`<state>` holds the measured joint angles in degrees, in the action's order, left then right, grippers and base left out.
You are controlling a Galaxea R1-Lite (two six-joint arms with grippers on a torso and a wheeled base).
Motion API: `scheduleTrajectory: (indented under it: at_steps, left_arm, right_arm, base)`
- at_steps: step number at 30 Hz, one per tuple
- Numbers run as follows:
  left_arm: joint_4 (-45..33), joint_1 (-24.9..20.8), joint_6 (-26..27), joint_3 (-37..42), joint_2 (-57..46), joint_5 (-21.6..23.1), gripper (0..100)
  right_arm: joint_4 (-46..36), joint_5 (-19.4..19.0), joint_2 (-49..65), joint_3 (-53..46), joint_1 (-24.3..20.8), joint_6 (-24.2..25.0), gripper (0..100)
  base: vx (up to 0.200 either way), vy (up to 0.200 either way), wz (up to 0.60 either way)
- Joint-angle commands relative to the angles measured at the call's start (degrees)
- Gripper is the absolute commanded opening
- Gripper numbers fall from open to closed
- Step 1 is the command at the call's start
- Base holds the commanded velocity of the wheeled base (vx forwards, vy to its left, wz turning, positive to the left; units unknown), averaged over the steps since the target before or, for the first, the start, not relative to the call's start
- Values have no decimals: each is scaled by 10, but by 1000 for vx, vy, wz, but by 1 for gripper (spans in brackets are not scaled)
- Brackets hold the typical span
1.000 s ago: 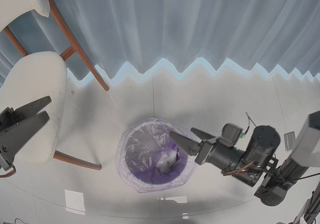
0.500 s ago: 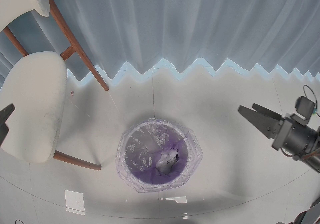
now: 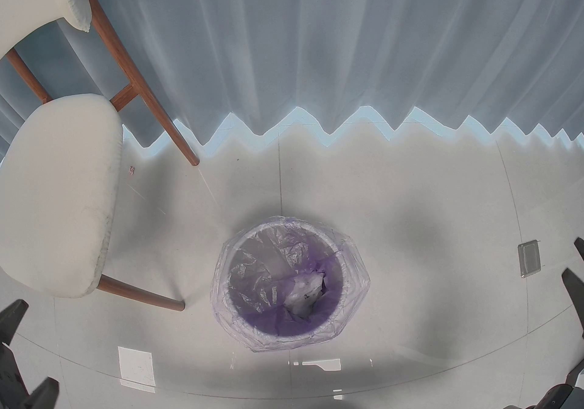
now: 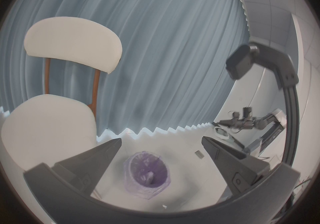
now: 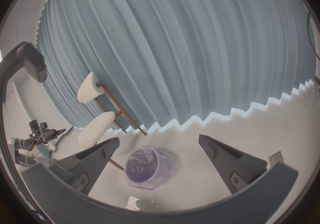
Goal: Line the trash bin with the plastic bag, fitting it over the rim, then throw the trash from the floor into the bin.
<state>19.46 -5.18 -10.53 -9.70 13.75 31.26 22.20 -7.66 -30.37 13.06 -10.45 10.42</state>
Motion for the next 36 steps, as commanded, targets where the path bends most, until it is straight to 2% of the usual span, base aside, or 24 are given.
scheduleTrajectory:
  at_steps: [1, 3, 6, 9, 11, 13, 15, 18, 22, 23, 24, 26, 28, 31, 32, 33, 34, 35, 36]
  left_arm:
    - [30, 17, 52, 97, -87, -74, 100]
    - [4, 17, 54, 97, -87, -125, 100]
    - [-39, 17, 58, 97, -88, -171, 100]
    - [-73, 17, 59, 97, -88, -200, 100]
    - [-107, 18, 63, 97, -89, -234, 100]
    - [-131, 17, 96, 97, -89, -256, 100]
    - [-188, 18, 142, 97, -89, -280, 100]
    - [-188, 18, 166, 97, -89, -284, 100]
    - [-190, 23, 164, 97, -91, -293, 100]
    - [-191, 57, 159, 97, -118, -299, 100]
    - [-190, 62, 161, 97, -138, -299, 100]
    - [-188, 54, 169, 97, -138, -300, 100]
    - [-188, 54, 169, 97, -138, -300, 100]
    - [-192, 53, 149, 97, -138, -272, 100]
    - [-192, 53, 146, 97, -138, -269, 100]
    - [-192, 53, 144, 97, -138, -250, 100]
    - [-191, 52, 146, 97, -138, -240, 100]
    - [-191, 52, 145, 97, -138, -240, 100]
    - [-191, 52, 146, 97, -138, -236, 100]
  right_arm:
    - [-87, -32, 214, -73, 83, -57, 100]
    - [-135, -32, 247, -76, 82, -91, 100]
    - [-182, -32, 265, -80, 83, -114, 100]
    - [-185, -31, 268, -93, 85, -119, 100]
    - [-185, -31, 276, -114, 91, -124, 100]
    - [-194, -31, 301, -130, 101, -131, 100]
    - [-198, -18, 304, -126, 103, -133, 100]
    - [-200, 37, 304, -126, 103, -127, 100]
    - [-201, 62, 304, -125, 103, -124, 100]
    - [-204, 84, 304, -124, 103, -124, 100]
    - [-205, 96, 304, -124, 103, -120, 100]
    - [-209, 103, 304, -123, 103, -117, 100]
    - [-208, 100, 304, -124, 103, -118, 100]
    - [-200, -1, 304, -126, 103, -124, 100]
    - [-200, -10, 304, -126, 103, -122, 100]
    - [-201, 4, 304, -126, 103, -120, 100]
    - [-203, 50, 304, -125, 103, -119, 100]
    - [-203, 66, 304, -125, 103, -119, 100]
    - [-208, 129, 304, -124, 103, -110, 100]
  base:
    - [0, 0, 0]
    - [0, 0, 0]
    - [0, 0, 0]
    - [0, 0, 0]
    - [0, 0, 0]
    - [0, 0, 0]
    - [0, 0, 0]
    - [0, 0, 0]
    - [0, 0, 0]
    - [0, 0, 0]
    - [0, 0, 0]
    - [0, 0, 0]
    - [0, 0, 0]
    - [0, 0, 0]
    - [0, 0, 0]
    - [0, 0, 0]
    - [0, 0, 0]
    - [0, 0, 0]
    - [0, 0, 0]
